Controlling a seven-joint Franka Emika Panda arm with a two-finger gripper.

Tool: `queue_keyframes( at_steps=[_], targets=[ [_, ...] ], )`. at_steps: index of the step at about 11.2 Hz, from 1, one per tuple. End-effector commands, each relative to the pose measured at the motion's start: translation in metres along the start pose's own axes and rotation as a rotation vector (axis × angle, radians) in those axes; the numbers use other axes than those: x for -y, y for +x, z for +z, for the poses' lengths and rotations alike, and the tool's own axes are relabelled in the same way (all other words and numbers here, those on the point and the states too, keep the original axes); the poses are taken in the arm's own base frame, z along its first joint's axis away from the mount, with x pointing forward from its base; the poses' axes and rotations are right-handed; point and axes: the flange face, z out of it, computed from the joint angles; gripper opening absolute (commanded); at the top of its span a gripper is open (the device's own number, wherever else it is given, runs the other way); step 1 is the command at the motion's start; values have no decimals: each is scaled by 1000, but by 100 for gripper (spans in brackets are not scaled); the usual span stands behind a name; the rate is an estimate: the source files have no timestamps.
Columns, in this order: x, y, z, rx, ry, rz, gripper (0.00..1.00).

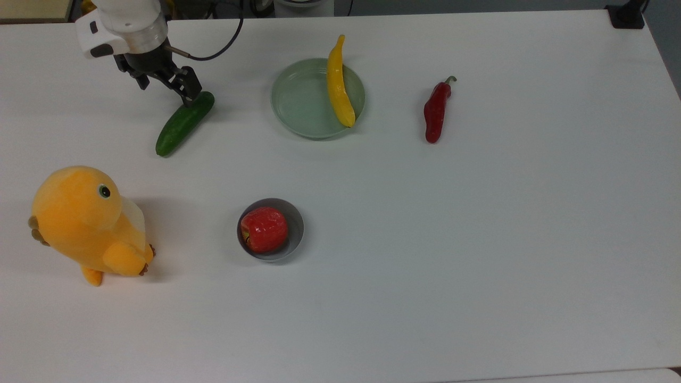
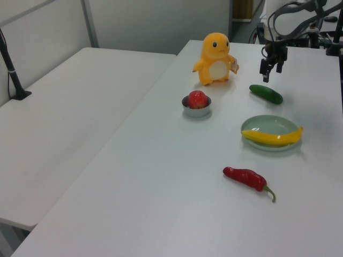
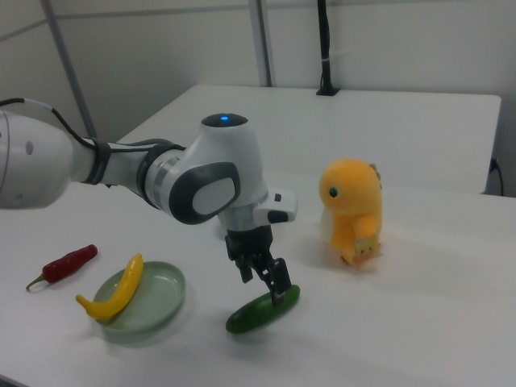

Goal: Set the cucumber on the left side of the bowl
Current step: 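Close the gripper around the middle of the green cucumber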

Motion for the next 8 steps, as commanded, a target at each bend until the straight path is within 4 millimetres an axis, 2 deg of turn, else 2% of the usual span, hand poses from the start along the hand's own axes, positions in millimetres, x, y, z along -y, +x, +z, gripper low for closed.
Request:
queue_keyframes(
  at_steps=[1, 4, 8],
  targets=[
    [-2, 8, 27, -23, -26, -25, 100],
    [9, 14, 41, -45, -31, -36, 100],
    [14, 13, 54, -28, -32, -41, 100]
  ],
)
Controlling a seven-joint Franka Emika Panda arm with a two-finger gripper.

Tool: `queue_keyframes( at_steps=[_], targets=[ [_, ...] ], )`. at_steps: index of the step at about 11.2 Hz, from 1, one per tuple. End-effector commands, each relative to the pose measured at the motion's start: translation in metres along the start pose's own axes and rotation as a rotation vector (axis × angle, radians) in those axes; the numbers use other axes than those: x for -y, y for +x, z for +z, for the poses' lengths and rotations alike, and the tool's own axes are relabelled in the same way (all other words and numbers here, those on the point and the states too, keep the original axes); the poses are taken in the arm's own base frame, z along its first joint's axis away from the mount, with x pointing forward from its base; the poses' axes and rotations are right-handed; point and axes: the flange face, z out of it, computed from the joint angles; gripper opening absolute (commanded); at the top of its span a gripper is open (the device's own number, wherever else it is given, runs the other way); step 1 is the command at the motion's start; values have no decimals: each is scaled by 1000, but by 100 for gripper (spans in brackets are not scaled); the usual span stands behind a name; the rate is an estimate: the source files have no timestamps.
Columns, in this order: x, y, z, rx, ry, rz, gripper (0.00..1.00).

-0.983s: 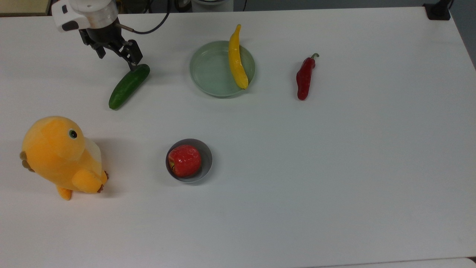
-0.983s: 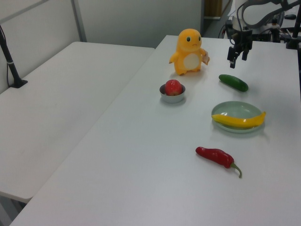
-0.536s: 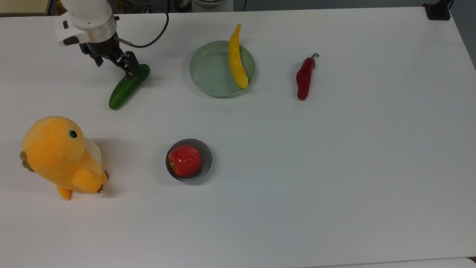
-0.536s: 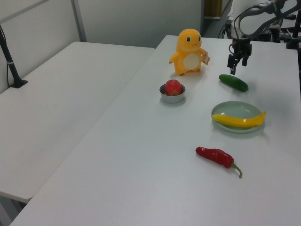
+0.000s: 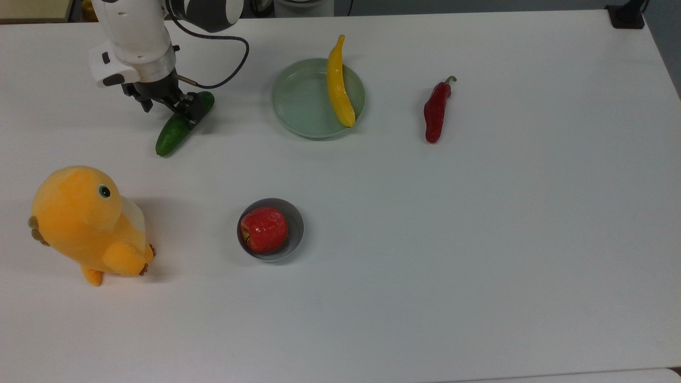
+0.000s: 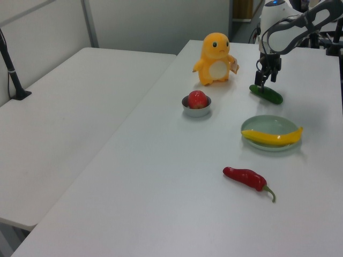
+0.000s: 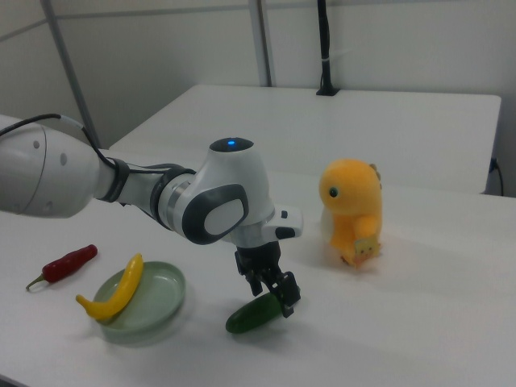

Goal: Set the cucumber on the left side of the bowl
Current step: 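Close the gripper around the middle of the green cucumber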

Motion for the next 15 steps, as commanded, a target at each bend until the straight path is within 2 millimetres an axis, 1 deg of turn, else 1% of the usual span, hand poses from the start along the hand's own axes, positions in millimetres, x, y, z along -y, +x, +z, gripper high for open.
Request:
queue_keyframes(
  at_steps=[1, 2, 3, 4, 5, 6, 10, 12, 14, 15],
  targets=[
    [8, -3, 17, 12, -4, -23, 100],
    [13, -3, 23, 0, -3, -31, 100],
    [10, -6, 27, -10, -2, -24, 82],
    [10, -5, 27, -22, -1, -4, 51],
    [7, -3, 26, -29, 1, 17, 29],
    [6, -3, 26, -29, 1, 19, 14],
    [7, -3, 24, -30, 2, 17, 13],
    [5, 0, 17, -39, 6, 22, 13],
    [13, 7, -6, -78, 23, 20, 13],
    [23, 12, -17, -100, 45, 18, 13]
  ],
)
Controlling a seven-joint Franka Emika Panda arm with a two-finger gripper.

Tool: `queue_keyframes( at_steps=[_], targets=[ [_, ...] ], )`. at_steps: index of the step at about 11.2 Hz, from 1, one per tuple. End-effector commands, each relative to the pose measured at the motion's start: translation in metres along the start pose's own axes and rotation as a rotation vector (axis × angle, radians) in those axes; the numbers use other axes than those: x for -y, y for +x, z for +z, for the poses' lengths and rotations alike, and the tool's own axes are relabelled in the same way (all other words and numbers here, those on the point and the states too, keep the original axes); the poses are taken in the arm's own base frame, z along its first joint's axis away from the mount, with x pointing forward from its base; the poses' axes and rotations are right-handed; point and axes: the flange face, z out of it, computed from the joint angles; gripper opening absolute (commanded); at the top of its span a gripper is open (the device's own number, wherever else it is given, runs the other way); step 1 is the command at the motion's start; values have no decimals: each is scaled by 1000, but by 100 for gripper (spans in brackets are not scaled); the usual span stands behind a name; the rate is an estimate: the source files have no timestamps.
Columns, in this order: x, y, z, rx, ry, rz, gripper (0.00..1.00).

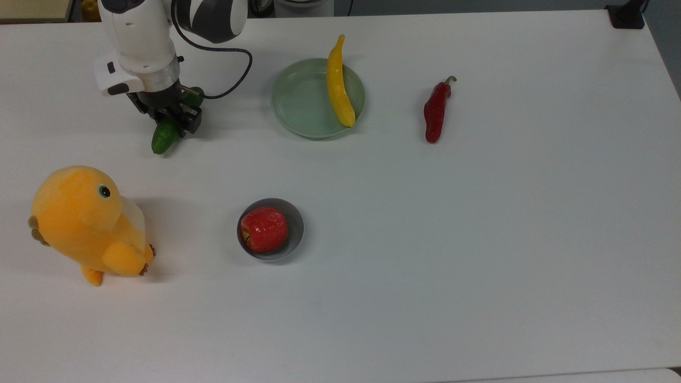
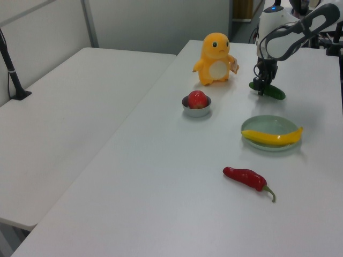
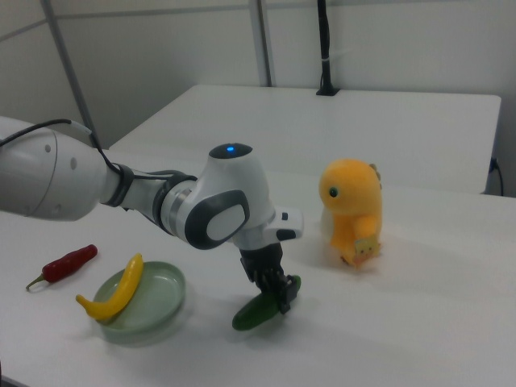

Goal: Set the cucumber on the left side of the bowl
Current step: 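Lift the cucumber and carry it toward the metal bowl with the tomato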

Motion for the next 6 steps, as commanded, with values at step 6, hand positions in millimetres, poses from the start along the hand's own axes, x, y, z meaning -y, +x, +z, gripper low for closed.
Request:
queue_keyframes(
  at_steps=[6],
  targets=[
    [131, 49, -136, -268, 237, -63, 13]
  ],
)
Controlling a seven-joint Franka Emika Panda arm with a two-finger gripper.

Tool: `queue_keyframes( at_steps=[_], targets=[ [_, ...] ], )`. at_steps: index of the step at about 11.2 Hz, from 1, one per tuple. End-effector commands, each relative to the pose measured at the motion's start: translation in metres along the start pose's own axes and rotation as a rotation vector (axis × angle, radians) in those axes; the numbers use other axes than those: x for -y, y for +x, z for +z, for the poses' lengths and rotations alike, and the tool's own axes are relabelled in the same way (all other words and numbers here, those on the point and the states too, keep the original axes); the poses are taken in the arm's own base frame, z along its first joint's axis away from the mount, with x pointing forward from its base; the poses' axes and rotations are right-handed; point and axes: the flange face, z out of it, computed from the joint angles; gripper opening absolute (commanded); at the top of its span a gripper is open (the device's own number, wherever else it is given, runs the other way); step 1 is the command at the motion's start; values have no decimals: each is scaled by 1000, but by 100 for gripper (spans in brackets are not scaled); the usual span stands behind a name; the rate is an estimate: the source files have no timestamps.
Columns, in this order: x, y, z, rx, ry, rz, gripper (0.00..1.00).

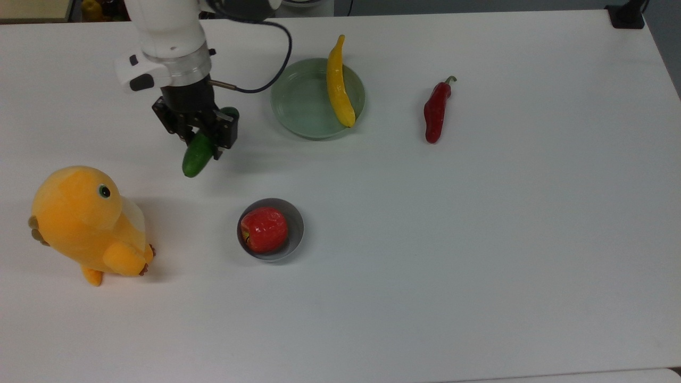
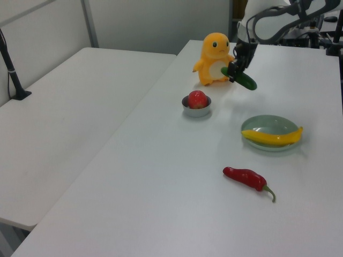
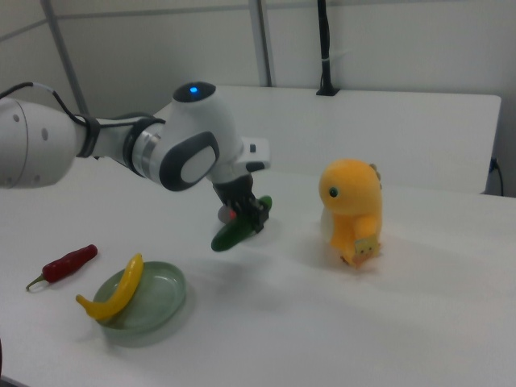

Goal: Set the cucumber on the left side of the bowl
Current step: 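Lift the cucumber and carry it toward the metal bowl with the tomato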

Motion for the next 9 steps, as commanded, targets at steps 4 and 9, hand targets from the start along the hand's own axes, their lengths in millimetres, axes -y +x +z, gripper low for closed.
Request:
queue_keyframes(
  at_steps=[4, 9],
  targets=[
    [130, 28, -24, -177, 138, -148, 13],
    [207, 7, 48, -242, 148, -287, 13]
  ],
)
